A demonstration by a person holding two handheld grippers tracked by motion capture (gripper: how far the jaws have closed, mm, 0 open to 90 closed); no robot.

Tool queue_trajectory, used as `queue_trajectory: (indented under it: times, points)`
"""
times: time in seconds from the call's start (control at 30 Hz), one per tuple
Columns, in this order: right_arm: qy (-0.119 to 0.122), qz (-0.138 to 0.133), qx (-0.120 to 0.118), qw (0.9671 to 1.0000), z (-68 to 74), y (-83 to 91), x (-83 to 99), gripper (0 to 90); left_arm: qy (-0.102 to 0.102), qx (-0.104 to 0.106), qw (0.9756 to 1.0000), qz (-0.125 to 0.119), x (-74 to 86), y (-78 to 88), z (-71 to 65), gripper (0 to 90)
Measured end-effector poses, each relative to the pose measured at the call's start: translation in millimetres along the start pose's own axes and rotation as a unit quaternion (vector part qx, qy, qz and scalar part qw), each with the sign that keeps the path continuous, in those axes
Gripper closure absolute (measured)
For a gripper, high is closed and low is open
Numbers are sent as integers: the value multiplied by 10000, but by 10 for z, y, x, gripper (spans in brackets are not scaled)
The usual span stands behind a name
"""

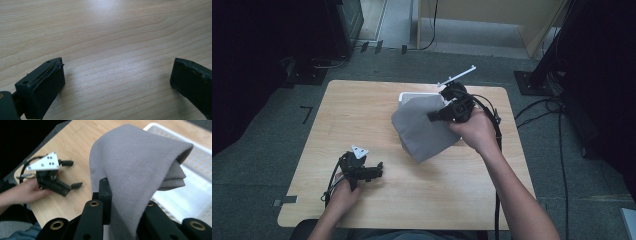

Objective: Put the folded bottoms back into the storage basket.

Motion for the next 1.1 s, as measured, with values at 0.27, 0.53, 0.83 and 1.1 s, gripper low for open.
queue_trajectory:
  times: [0.27, 0.53, 0.83, 1.1]
  points:
    - [-126, -101, 299, 9994, -219, 126, -260, 805, 3, 3, 10000, -7, 1, -1, 0, 0]
    - [-442, -124, 473, 9978, -498, 73, -439, 806, 9, 6, 10000, -10, 2, -2, -1, 0]
    - [-755, -85, 638, 9951, -670, -126, -552, 805, 7, 4, 10000, -13, 1, -2, -1, 0]
    - [-1089, -57, 599, 9922, -772, -394, -551, 804, 1, 3, 10000, -8, 0, -1, 0, 0]
Point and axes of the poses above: each handheld gripper's, and its own axes: y roughly backward along the jaws, x roughly out of its underside, z roughly to its left, the point moved 1 cm from there along -y, roughly forward along the jaws, and after that the axes turned 15 degrees about y, right-handed, at the moved point
